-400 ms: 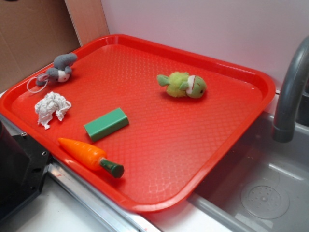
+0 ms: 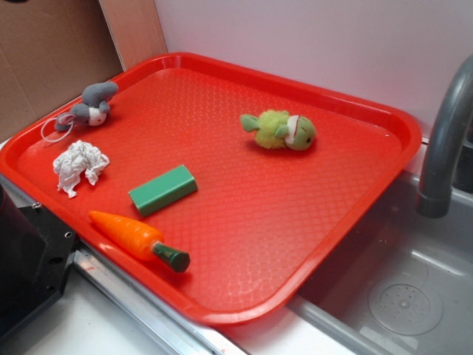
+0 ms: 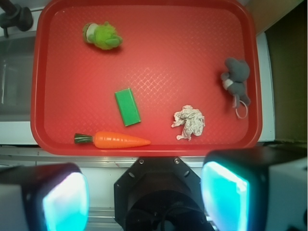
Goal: Grab the white paper.
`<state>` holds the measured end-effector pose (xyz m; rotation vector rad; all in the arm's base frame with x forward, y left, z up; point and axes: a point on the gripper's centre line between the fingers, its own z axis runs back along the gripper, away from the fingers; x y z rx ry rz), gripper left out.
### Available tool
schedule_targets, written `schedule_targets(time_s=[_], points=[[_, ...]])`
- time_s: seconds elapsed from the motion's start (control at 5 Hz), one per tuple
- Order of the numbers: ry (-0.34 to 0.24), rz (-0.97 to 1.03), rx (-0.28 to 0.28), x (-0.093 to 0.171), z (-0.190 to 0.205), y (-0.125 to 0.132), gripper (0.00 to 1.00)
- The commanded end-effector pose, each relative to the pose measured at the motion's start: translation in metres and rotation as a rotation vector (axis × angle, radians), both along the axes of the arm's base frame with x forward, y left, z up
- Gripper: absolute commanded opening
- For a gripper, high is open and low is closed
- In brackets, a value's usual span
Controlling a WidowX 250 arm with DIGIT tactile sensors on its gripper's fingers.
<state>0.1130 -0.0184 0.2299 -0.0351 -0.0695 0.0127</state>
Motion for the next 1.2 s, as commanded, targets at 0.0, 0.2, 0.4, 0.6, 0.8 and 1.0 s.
schedule_targets(time_s=[0.0, 0.2, 0.4, 0.6, 0.8, 1.0], points=[[-0.124, -0.140, 0.011, -0.011, -0.008, 0.022, 1.00], [-0.165, -0.240, 0.012, -0.010, -0.023, 0.040, 1.00], [-0.232, -0.330, 0.029, -0.009, -0.036, 0.052, 1.00], [-0.284, -0.355, 0.043, -0.005, -0.057, 0.066, 1.00], [-0.244, -0.343, 0.036, 0.003, -0.089, 0.079, 1.00], [-0.193, -0.296, 0.074, 0.013, -0.120, 0.089, 1.00]])
